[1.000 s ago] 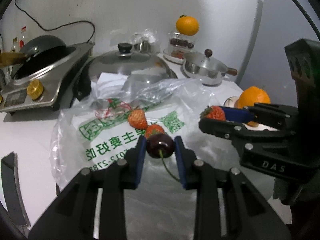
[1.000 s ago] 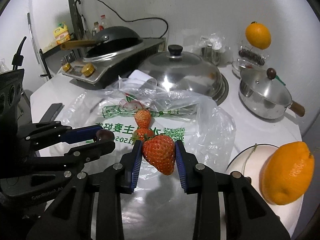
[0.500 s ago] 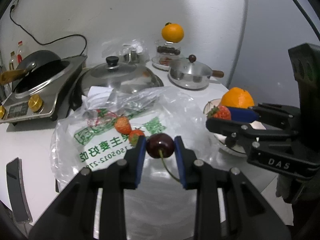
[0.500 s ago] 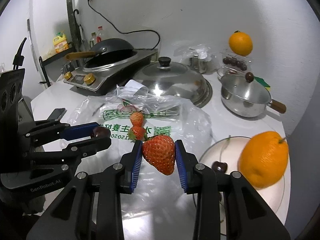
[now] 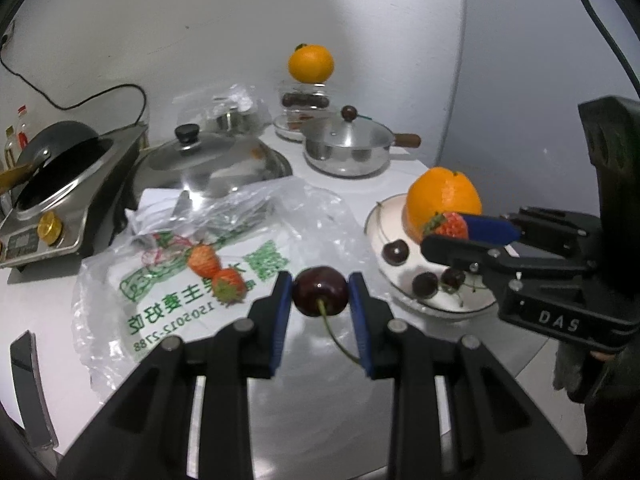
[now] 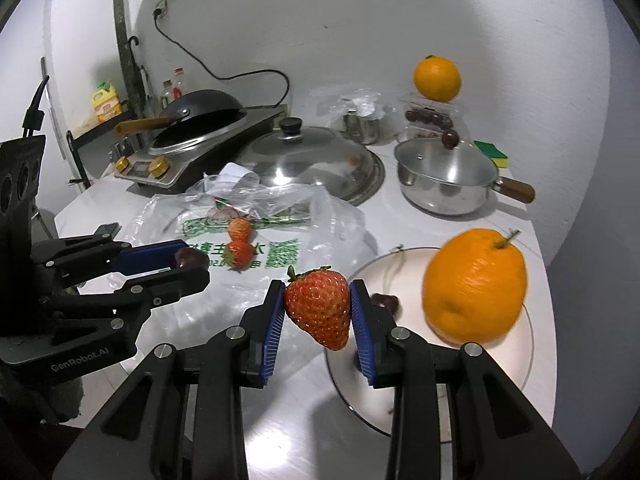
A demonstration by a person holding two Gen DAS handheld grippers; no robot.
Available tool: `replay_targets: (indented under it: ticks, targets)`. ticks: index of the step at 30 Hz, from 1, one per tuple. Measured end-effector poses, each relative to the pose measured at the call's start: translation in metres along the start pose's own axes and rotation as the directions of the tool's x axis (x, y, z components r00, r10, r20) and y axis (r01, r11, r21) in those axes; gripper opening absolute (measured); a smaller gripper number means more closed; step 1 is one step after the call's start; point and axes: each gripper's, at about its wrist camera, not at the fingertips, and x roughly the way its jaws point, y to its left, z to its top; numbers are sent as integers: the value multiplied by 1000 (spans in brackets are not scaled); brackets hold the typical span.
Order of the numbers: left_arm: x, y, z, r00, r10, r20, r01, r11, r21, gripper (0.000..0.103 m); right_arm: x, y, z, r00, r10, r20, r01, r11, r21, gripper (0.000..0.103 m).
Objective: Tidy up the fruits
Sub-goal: 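Lift the strawberry and cherry from the bag and carry both toward the white plate, then lower the cherry onto the plate and open the left gripper while the right releases the strawberry beside the orange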
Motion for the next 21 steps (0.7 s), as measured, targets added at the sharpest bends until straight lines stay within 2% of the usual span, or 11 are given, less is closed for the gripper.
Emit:
replay_targets:
  ticks: [21]
  targets:
    - [33, -61, 11, 997, -52, -52, 56, 996, 67, 30, -20, -68, -29, 999, -50, -8, 50, 994, 97, 35]
